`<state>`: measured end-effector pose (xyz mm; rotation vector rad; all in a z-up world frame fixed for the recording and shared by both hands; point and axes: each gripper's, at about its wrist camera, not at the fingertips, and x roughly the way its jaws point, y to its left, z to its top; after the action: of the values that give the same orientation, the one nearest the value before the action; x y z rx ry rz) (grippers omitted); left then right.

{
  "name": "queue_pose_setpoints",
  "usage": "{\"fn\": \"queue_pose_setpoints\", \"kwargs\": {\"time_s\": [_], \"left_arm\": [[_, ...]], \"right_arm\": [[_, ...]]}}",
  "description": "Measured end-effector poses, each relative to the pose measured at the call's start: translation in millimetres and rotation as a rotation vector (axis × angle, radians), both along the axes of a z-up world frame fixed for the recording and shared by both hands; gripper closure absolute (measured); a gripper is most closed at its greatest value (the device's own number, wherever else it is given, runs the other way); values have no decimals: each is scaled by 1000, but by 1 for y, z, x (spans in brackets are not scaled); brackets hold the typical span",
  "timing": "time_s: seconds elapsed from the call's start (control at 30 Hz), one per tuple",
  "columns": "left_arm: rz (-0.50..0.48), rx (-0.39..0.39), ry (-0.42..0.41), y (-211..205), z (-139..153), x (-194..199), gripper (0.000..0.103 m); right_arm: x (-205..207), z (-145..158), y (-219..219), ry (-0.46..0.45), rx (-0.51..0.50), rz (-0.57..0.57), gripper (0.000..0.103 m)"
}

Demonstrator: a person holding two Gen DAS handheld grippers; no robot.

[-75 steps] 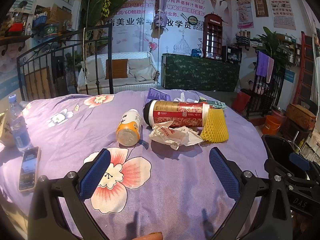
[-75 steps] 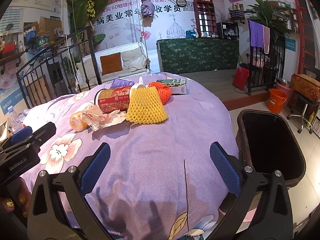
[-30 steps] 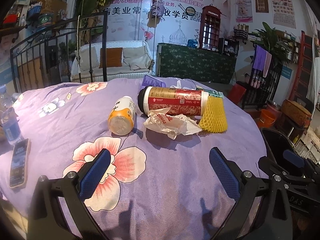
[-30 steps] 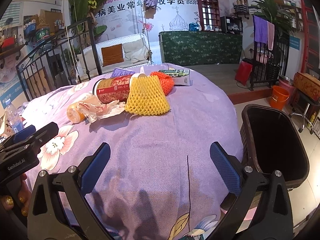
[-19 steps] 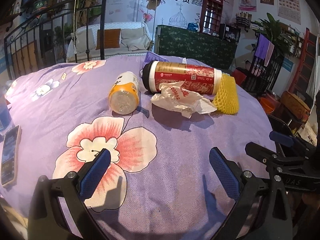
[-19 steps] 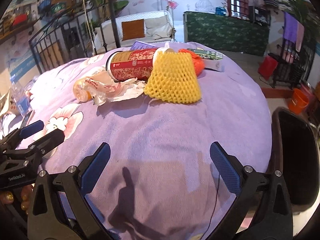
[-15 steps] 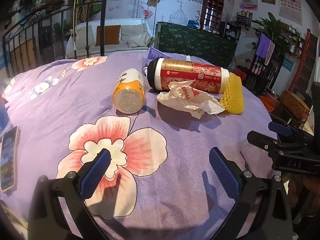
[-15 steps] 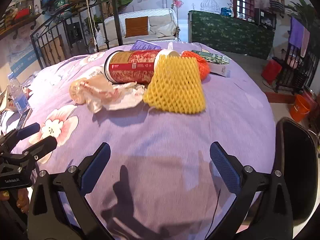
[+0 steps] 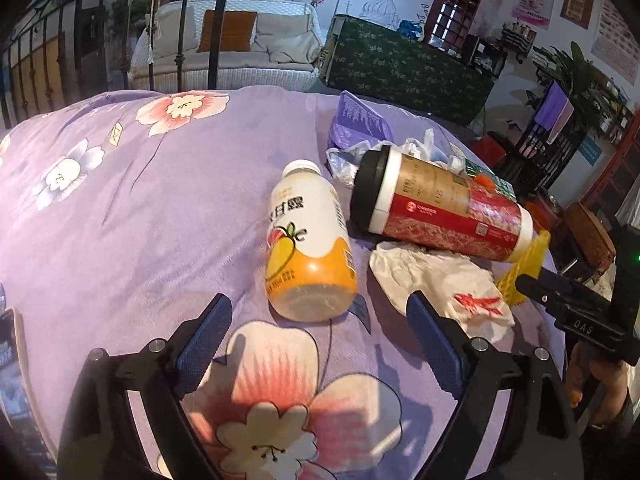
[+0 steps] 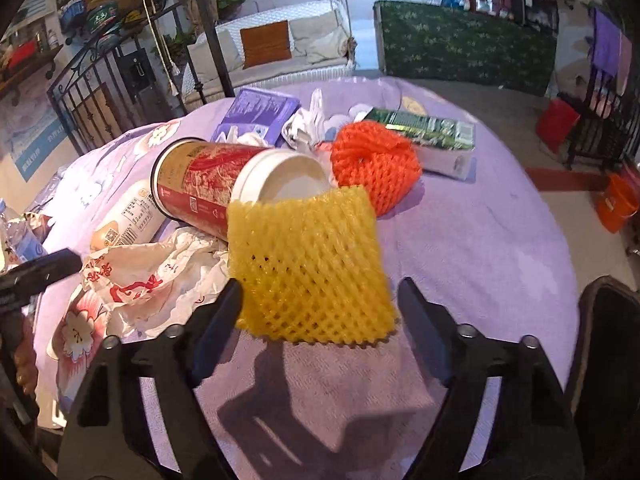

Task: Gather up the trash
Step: 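Grasp the yellow foam net with the right tool while the left tool grasps the juice bottle, then carry the yellow foam net over the black bin and release it with the right tool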

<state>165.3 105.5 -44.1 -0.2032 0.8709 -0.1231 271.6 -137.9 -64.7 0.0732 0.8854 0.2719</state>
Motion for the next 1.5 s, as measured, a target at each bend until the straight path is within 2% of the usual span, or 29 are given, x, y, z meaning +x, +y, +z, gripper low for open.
{"fn": "queue_pose_setpoints", "kwargs": {"time_s": [0.1, 0.17, 0.23, 0.53, 0.8, 0.9, 1.03, 1.4, 1.5], "left_arm": [[5, -11, 34, 6, -2, 16, 19], [1, -12, 55, 9, -4, 25, 19], [-6, -20, 81, 11, -7, 34, 19], [-62, -17, 193, 7, -13, 75, 19], [-100, 32, 331, -1, -41, 107, 21], [-105, 68, 319, -2, -42, 108, 24], [-87, 82, 290, 4, -41, 102, 43], [-12, -45, 158, 39, -33, 42, 43], [13, -44, 95, 36, -22, 19, 43]], "right_arm": [[4, -7, 0, 2, -6, -1, 46], [3, -7, -1, -11, -12, 2, 66], [4, -8, -4, -9, -4, -3, 82], [-13, -5, -15, -53, -3, -22, 86], [-39, 3, -29, -72, 15, -59, 86], [-47, 5, -30, -79, 3, -67, 86], [-53, 3, -31, -80, 4, -72, 86], [-65, -2, -39, -89, 63, -91, 86], [-70, -4, -41, -103, 61, -91, 86]]}}
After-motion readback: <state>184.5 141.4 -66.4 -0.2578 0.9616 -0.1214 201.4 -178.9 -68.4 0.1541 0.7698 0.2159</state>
